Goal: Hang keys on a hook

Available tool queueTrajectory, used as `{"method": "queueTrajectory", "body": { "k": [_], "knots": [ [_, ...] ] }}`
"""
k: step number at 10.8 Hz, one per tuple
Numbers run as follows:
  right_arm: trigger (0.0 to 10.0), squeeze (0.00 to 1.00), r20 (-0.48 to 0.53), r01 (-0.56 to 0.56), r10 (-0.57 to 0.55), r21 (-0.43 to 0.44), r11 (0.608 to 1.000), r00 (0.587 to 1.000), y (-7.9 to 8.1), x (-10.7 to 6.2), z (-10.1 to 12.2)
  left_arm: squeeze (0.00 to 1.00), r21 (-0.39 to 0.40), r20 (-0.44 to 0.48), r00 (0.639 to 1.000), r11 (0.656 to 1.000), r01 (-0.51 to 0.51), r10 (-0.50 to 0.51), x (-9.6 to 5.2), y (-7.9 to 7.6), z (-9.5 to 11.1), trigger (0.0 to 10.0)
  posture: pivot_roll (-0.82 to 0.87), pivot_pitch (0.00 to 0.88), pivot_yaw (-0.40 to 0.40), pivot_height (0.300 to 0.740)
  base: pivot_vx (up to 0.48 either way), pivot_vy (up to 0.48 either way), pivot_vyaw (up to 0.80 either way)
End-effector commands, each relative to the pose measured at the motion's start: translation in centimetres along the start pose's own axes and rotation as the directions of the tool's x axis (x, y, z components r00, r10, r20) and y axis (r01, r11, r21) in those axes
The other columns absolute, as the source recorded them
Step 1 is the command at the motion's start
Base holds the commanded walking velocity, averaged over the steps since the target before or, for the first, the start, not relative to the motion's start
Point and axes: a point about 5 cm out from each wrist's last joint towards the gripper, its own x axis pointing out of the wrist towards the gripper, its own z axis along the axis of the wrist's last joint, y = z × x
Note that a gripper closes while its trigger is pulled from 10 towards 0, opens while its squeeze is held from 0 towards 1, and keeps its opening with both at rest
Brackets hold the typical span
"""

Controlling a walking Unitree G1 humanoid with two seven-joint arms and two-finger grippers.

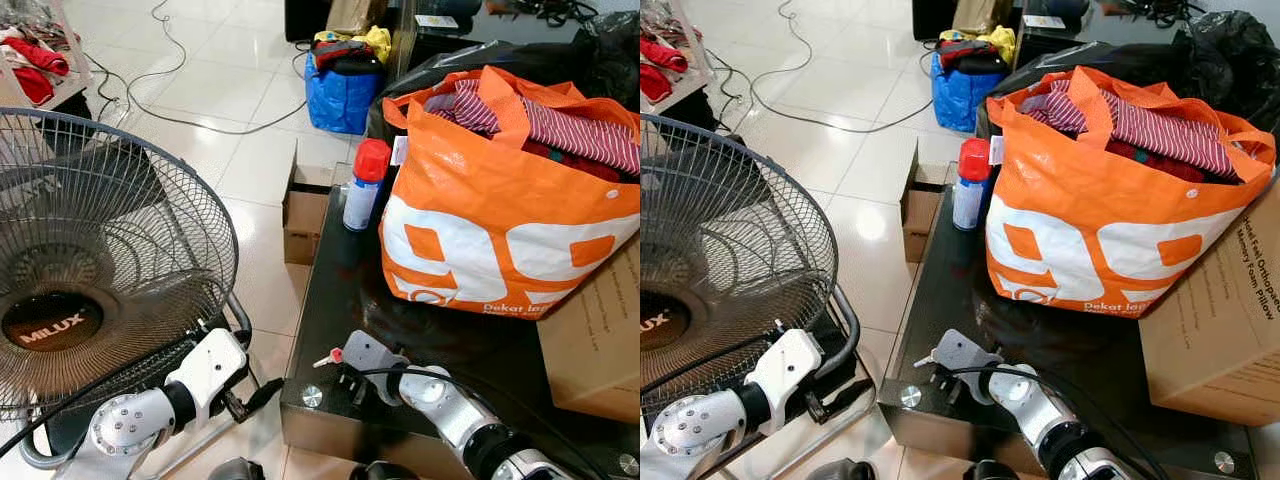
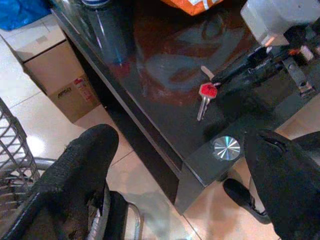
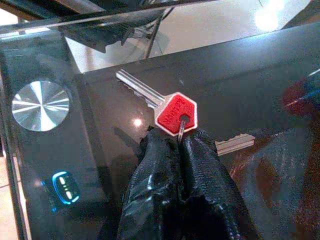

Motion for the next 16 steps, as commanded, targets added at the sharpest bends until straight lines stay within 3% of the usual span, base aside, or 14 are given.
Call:
{"method": "queueTrajectory", "body": {
  "k": [1, 2, 3, 4, 5, 7, 8, 9, 10, 11, 13, 14, 16],
  "knots": [
    [0.0, 0.00, -0.067, 0.015, -0.013, 0.031, 0.999, 0.998, -0.1, -0.8, -2.0, 0.00, 0.008, 0.006, 1.000, 1.000, 0.002, -0.002, 0.1, 0.0, 0.0, 10.0, -0.03, 0.094, -0.052, 0.740, 0.000, 0.000, 0.00],
    [0.0, 0.00, -0.033, 0.044, -0.042, 0.072, 0.996, 0.999, -0.7, -1.3, -2.1, 0.00, 0.002, 0.025, 1.000, 1.000, -0.012, 0.012, 0.3, 0.2, 0.3, 10.0, -0.03, 0.086, -0.055, 0.740, 0.000, 0.000, 0.00],
    [0.0, 0.00, 0.060, 0.103, -0.118, 0.209, 0.973, 0.991, -1.8, -2.4, -1.7, 0.00, -0.020, 0.065, 0.997, 0.999, -0.036, 0.037, 0.4, 0.3, 1.0, 10.0, -0.04, 0.062, -0.055, 0.740, 0.000, 0.000, 0.00],
    [0.0, 0.00, 0.127, 0.126, -0.166, 0.277, 0.952, 0.978, -2.6, -3.8, -1.4, 0.00, -0.043, 0.102, 0.993, 0.998, -0.051, 0.055, 0.5, 0.4, 1.7, 10.0, -0.05, 0.042, -0.051, 0.740, 0.000, 0.000, 0.00],
    [0.0, 0.00, 0.141, 0.130, -0.178, 0.295, 0.947, 0.974, -2.8, -4.2, -1.3, 0.00, -0.051, 0.115, 0.992, 0.997, -0.054, 0.059, 0.5, 0.5, 1.9, 10.0, -0.05, 0.035, -0.048, 0.740, 0.000, 0.000, 0.00],
    [0.0, 0.00, 0.232, 0.176, -0.314, 0.472, 0.864, 0.920, -3.9, -7.5, -0.4, 0.00, -0.105, 0.198, 0.970, 0.987, -0.124, 0.143, 1.4, 1.2, 3.4, 10.0, -0.06, 0.000, -0.037, 0.740, 0.000, 0.000, 0.00],
    [0.0, 0.00, 0.243, 0.177, -0.352, 0.538, 0.824, 0.904, -4.0, -8.1, -0.1, 0.00, -0.121, 0.212, 0.963, 0.982, -0.144, 0.167, 1.4, 1.3, 3.7, 10.0, -0.06, 0.000, -0.039, 0.740, 0.000, 0.000, 0.00],
    [0.0, 0.00, 0.247, 0.134, -0.423, 0.710, 0.691, 0.872, -4.3, -9.5, 0.7, 0.00, -0.166, 0.235, 0.950, 0.971, -0.171, 0.207, 1.4, 1.6, 4.4, 10.0, -0.06, 0.000, -0.039, 0.740, 0.000, 0.000, 0.00],
    [0.0, 0.00, 0.200, 0.165, -0.425, 0.715, 0.680, 0.883, -4.0, -10.1, 0.6, 0.00, -0.183, 0.245, 0.946, 0.968, -0.171, 0.213, 1.4, 1.6, 4.7, 10.0, -0.06, 0.000, -0.039, 0.740, 0.000, 0.000, 0.00],
    [0.0, 0.00, 0.186, 0.104, -0.459, 0.837, 0.536, 0.868, -3.9, -10.6, 1.1, 0.00, -0.193, 0.255, 0.939, 0.964, -0.184, 0.231, 1.6, 1.8, 4.9, 10.0, -0.06, 0.000, -0.041, 0.740, 0.000, 0.000, 0.00],
    [0.0, 0.00, 0.218, -0.003, -0.497, 0.918, 0.397, 0.840, -4.3, -11.3, 2.2, 0.00, -0.198, 0.262, 0.921, 0.950, -0.240, 0.287, 1.8, 2.6, 5.4, 10.0, -0.05, 0.000, -0.047, 0.740, 0.000, 0.000, 0.00],
    [0.0, 0.00, 0.234, -0.019, -0.520, 0.923, 0.385, 0.822, -4.8, -11.6, 2.9, 0.00, -0.201, 0.274, 0.900, 0.935, -0.292, 0.340, 1.8, 3.2, 6.0, 10.0, -0.04, 0.000, -0.046, 0.740, 0.000, 0.000, 0.00],
    [0.0, 0.00, 0.213, 0.068, -0.539, 0.888, 0.454, 0.815, -5.5, -12.1, 3.6, 0.00, -0.206, 0.269, 0.874, 0.911, -0.358, 0.404, 1.8, 3.7, 6.3, 10.0, -0.03, 0.000, -0.055, 0.740, 0.000, 0.000, 0.00]
  ]
}}
